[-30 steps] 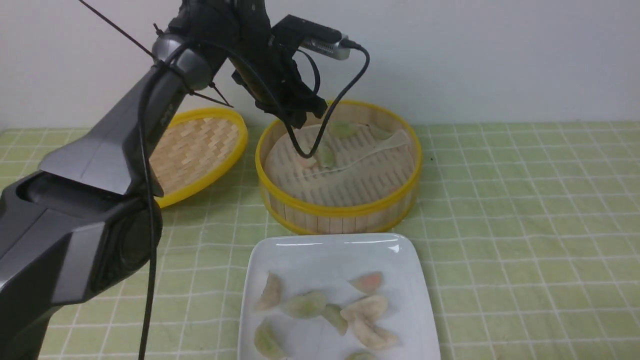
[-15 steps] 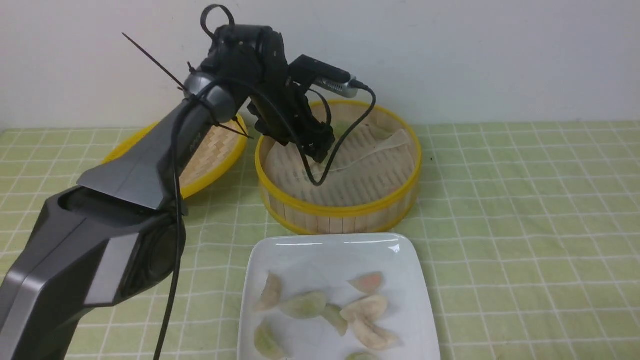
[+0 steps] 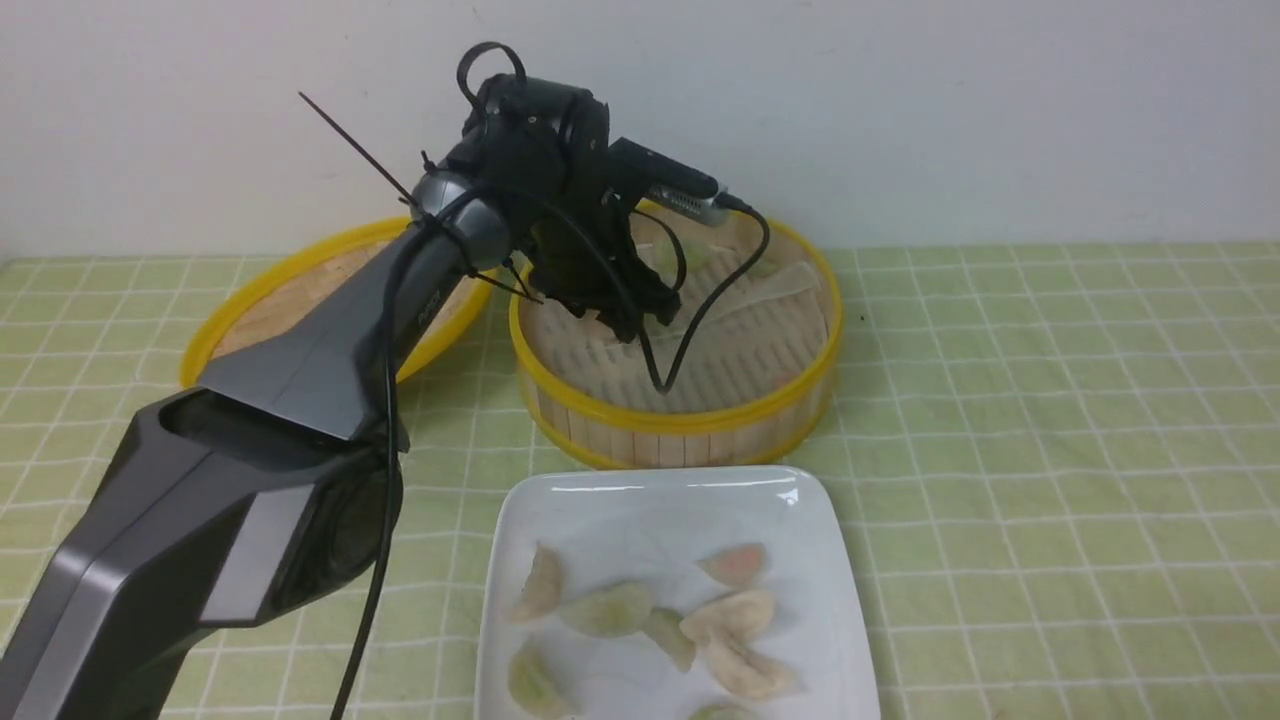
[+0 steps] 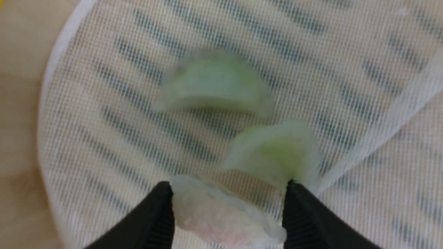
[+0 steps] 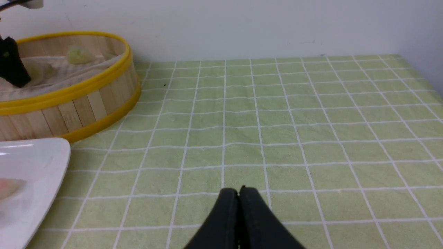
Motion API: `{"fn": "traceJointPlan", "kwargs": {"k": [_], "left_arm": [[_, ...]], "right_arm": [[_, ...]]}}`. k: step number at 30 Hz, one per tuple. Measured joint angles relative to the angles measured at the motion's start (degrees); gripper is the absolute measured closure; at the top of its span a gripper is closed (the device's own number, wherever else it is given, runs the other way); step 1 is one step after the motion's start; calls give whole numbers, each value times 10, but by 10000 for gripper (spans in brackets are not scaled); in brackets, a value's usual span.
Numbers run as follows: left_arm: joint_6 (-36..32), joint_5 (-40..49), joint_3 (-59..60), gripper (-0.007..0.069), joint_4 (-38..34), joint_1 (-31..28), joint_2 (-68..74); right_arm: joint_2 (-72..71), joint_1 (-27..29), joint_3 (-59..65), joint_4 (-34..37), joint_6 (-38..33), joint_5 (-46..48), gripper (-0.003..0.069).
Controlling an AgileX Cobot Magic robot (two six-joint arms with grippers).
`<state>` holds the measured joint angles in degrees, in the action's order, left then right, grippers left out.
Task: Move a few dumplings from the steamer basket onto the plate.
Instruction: Use the left arm to grab a dumpling from the steamer, then use the left arm to put the dumpling into the plate
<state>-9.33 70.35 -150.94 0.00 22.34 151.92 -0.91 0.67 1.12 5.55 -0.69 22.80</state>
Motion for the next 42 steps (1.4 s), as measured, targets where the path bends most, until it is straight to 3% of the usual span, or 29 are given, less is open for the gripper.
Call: {"fn": "traceJointPlan", "kwargs": {"k": [9, 15, 23, 28, 33, 35, 39, 42], "left_arm": [[2, 12, 16, 264, -48, -1, -115], [6, 11, 268, 264, -95, 15, -324], [16, -28, 594, 264, -97, 73, -428], [16, -107, 629, 264, -93, 76, -410], [17, -123, 630, 262, -92, 76, -385], [18, -123, 630, 219, -92, 76, -380], [26, -121, 595, 57, -92, 76, -378], [42, -123, 546, 11, -80, 73, -377]], "right_arm": [[0, 0, 0, 0, 0, 0, 673], [0, 0, 0, 0, 0, 0, 673], [0, 0, 0, 0, 0, 0, 673], [0, 0, 0, 0, 0, 0, 673], [0, 0, 0, 0, 0, 0, 673], [0, 0, 0, 0, 0, 0, 673], [0, 0, 0, 0, 0, 0, 673], [0, 0, 0, 0, 0, 0, 673]]}}
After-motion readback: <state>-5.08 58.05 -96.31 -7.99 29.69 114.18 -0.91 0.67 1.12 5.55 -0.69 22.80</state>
